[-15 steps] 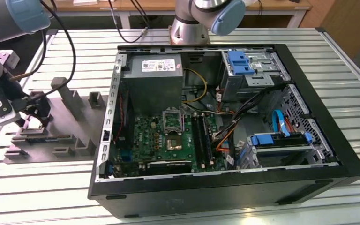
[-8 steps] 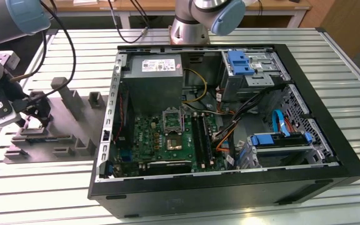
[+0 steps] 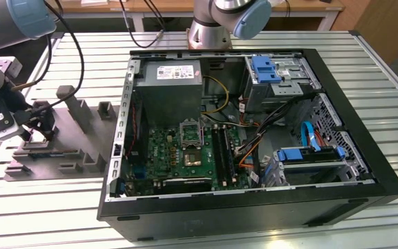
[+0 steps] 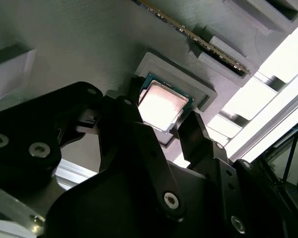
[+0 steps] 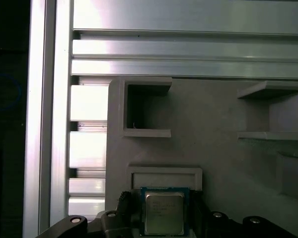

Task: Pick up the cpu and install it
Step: 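Pick up the cpu and move it towards the insertion slot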

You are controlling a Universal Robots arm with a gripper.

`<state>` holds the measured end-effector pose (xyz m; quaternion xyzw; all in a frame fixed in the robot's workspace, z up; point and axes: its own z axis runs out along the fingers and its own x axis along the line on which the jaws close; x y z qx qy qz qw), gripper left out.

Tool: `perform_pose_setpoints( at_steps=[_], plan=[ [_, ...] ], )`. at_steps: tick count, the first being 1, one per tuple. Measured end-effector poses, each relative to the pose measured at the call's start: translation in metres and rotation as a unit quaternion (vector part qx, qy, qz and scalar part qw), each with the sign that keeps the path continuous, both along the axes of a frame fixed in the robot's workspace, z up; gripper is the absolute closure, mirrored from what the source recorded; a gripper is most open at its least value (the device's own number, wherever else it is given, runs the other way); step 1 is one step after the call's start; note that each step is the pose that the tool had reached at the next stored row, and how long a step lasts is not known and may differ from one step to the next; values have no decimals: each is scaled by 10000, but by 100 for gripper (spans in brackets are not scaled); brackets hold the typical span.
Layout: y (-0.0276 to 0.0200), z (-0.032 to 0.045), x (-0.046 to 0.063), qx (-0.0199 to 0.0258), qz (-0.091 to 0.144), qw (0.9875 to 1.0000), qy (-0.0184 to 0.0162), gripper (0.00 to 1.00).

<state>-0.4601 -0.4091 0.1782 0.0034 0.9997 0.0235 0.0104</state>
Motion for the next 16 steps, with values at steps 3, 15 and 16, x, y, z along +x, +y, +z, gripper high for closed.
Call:
perform_pose_setpoints(
  at_steps=[3, 15, 16],
  plan=[
    [-1, 3, -1, 0, 0, 10000, 0, 42],
    [0, 33, -2, 0, -1, 10000, 0, 42],
    [0, 34, -2, 0, -1, 10000, 1, 42]
  ],
)
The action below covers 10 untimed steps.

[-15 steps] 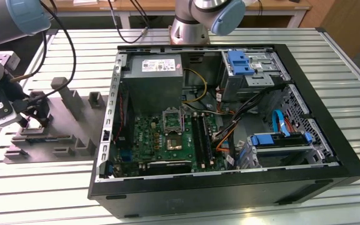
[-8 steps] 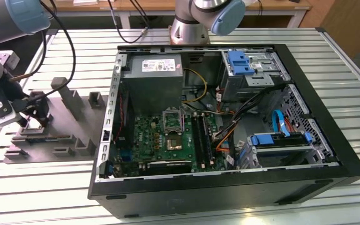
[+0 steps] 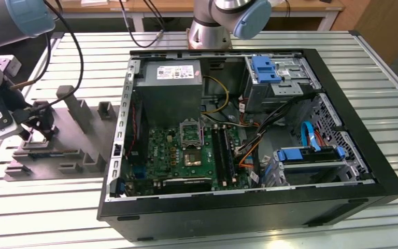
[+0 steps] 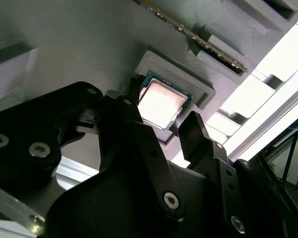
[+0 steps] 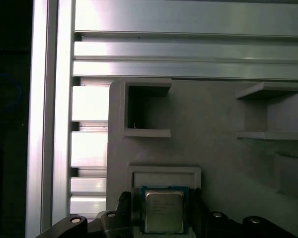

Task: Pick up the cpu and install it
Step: 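Pick up the cpu and move it towards the insertion slot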

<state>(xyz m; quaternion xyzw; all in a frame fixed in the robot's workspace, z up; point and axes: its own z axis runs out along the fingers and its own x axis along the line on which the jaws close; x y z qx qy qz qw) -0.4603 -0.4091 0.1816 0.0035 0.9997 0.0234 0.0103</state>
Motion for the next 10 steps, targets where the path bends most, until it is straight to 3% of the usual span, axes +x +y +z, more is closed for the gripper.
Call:
perform_pose_setpoints(
  at_steps=[9, 10],
  plan=[
    [0, 8, 0, 0, 0, 10000, 0, 44],
    [0, 10, 0, 0, 0, 10000, 0, 51]
  ],
)
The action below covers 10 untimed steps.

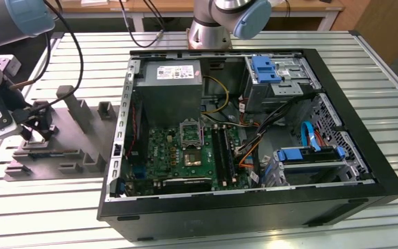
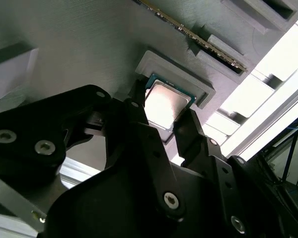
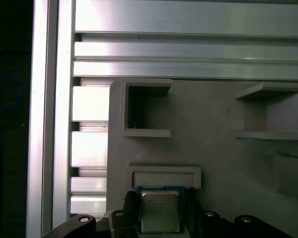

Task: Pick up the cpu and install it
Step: 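Pick up the cpu and move it towards the insertion slot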

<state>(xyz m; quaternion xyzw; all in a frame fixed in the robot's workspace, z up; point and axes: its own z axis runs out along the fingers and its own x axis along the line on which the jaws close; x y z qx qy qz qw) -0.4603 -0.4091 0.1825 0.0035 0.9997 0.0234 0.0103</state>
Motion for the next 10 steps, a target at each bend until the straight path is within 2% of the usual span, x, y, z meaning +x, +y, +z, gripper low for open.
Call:
perform_pose_setpoints(
  at_steps=[10],
  plan=[
    [0, 6, 0, 2, 0, 10000, 0, 53]
  ],
)
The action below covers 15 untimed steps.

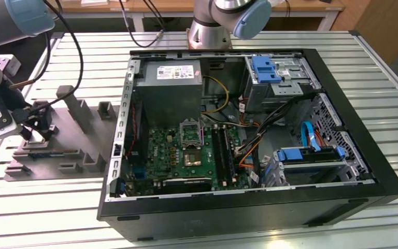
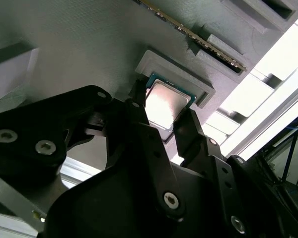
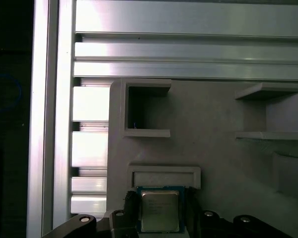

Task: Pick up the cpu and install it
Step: 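Pick up the cpu and move it towards the insertion slot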

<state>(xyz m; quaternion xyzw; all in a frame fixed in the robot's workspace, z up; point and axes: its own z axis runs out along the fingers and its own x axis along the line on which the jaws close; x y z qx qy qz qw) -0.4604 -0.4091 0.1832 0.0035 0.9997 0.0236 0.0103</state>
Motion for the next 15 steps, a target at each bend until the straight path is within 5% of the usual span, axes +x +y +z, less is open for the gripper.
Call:
perform_pose_setpoints(
  at_steps=[15],
  plan=[
    [0, -27, 3, 0, 0, 10000, -1, 45]
  ],
)
